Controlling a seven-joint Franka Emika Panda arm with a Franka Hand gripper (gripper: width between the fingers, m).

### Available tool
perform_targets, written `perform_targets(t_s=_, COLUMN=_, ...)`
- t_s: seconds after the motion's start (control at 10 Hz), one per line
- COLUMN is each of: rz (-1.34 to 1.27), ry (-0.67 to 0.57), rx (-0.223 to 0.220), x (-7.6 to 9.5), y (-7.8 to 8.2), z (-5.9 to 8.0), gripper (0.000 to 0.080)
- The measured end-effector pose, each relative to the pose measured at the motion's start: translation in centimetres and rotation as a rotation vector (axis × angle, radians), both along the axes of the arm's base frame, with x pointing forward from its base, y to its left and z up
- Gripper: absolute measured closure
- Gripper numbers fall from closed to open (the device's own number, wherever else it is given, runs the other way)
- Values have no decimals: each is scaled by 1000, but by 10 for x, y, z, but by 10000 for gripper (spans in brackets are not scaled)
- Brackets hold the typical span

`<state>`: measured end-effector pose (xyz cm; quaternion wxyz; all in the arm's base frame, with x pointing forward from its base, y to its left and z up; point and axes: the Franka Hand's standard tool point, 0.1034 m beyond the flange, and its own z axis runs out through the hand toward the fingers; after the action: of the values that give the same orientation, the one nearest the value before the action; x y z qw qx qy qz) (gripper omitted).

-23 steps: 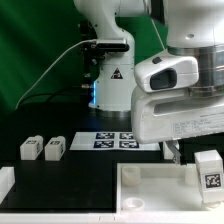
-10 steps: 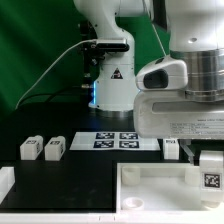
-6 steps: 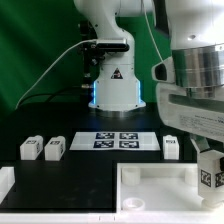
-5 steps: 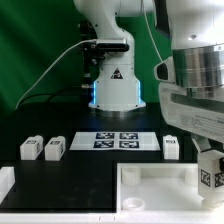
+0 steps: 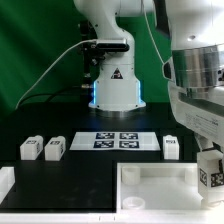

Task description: Assemble one leg

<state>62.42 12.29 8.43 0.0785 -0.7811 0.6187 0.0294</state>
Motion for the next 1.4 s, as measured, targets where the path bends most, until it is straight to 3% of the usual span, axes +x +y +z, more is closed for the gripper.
perform_targets(t_s=0.1, rz=138, ry=-19, rx=-12, x=0, y=-1, z=0, gripper=213)
perform_targets(t_s=0.2, rz=328, ry=-47, rx=-23, x=0, y=0, z=0, gripper=213)
perform_targets(t_s=0.3, rz=514, ry=-74, rx=-40, x=1, y=2, z=2, gripper=161)
perform_targets(t_s=0.8, rz=1022, ry=-151, rx=-72, x=2, y=1, z=5, gripper=151)
perform_targets(t_s=1.0, rz=1277, ry=-179, rx=-90, x=3, y=-9, z=1, gripper=151)
perform_targets(t_s=1.4, rz=1299, ry=-174, rx=-81, x=7, y=-11, z=1, gripper=151)
